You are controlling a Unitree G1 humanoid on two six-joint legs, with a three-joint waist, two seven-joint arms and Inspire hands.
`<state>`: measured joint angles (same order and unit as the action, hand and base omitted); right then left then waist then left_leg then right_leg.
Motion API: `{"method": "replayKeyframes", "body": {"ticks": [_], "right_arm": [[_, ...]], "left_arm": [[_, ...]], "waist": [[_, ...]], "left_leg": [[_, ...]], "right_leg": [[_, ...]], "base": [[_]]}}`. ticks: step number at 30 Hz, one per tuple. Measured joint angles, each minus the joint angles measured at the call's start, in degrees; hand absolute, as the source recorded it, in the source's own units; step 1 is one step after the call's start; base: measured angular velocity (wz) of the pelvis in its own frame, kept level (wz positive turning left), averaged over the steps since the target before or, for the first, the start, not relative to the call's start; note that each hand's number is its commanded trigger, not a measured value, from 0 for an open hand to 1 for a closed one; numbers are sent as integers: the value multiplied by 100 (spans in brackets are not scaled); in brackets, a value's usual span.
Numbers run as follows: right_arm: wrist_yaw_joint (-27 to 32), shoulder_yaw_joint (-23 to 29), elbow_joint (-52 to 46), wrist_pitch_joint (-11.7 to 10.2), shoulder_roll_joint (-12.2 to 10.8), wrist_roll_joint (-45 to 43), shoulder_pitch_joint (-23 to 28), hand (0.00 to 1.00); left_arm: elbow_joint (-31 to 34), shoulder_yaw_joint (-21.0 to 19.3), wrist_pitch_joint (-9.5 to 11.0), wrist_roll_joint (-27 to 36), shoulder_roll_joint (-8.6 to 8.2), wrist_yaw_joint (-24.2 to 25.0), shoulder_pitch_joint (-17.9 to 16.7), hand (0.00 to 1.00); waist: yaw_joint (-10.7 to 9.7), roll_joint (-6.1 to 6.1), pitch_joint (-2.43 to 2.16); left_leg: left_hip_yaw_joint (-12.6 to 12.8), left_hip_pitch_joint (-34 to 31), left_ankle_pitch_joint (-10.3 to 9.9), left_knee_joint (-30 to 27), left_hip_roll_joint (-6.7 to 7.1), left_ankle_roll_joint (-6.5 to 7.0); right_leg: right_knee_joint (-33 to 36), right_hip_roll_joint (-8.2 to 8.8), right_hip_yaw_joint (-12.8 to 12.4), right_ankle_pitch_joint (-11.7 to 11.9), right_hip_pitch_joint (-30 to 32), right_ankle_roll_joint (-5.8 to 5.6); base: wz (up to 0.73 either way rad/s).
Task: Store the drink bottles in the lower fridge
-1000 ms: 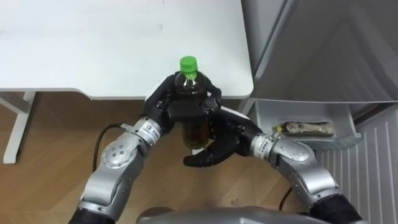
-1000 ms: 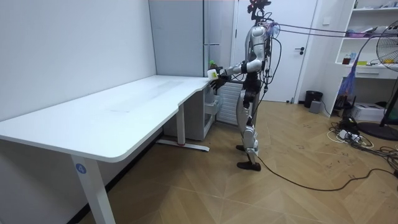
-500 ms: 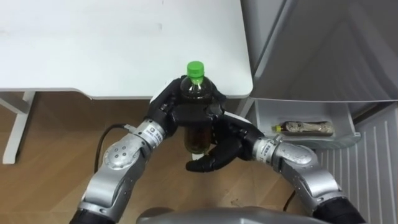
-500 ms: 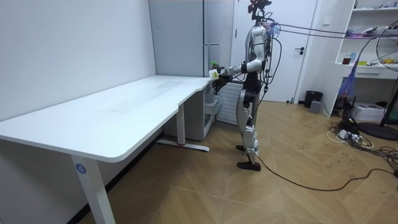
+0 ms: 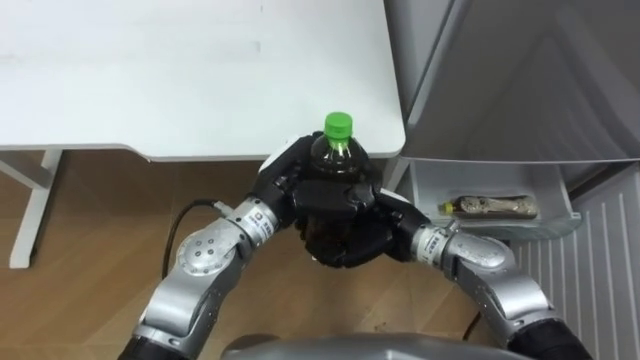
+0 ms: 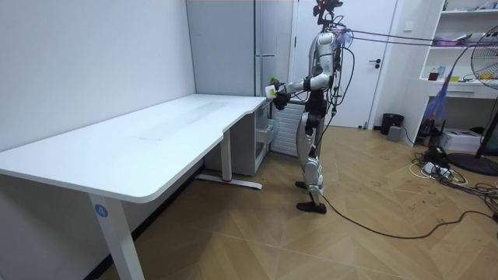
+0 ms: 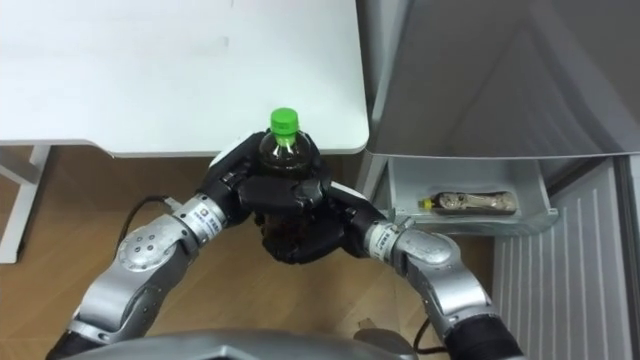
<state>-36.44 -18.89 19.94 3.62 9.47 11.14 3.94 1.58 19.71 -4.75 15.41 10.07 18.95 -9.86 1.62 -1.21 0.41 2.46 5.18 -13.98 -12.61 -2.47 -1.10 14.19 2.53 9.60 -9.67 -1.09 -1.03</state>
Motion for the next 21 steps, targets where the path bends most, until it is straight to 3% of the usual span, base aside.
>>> {"method": "replayKeyframes", "body": {"ticks": [10, 11, 12, 13, 21], "right_arm": [[-6, -42, 0, -46, -53, 56, 1, 100], [-6, -41, 1, -45, -66, 57, 2, 100], [-6, -44, 1, -45, -68, 57, 2, 100], [-6, -45, 1, -45, -72, 57, 2, 100], [0, -53, 14, -36, -53, 50, 7, 100]], "left_arm": [[2, -51, 11, 301, -63, 116, 0, 100], [2, -52, 22, 307, -61, 116, 0, 91], [2, -52, 22, 310, -60, 116, 0, 67], [2, -52, 22, 310, -60, 116, 0, 0], [2, -70, 34, 283, -44, 118, 1, 0]], "waist": [[4, -13, 9], [2, -18, 12], [4, -22, 16], [7, -32, 24], [13, -52, 47]], "left_leg": [[19, -1, 0, 2, 0, 0], [25, -1, 0, 1, 0, 0], [30, -2, 0, 1, 0, 0], [33, -4, 0, -1, 0, 0], [53, -9, 0, -2, 0, 0]], "right_leg": [[-17, 1, -6, 0, 2, 0], [-23, 1, -9, -1, 3, -1], [-25, 1, -11, -1, 3, -1], [-31, 1, -12, -1, 4, -1], [-61, 0, -10, -2, 13, -3]], "base": [[0], [0], [0], [0], [0]]}}
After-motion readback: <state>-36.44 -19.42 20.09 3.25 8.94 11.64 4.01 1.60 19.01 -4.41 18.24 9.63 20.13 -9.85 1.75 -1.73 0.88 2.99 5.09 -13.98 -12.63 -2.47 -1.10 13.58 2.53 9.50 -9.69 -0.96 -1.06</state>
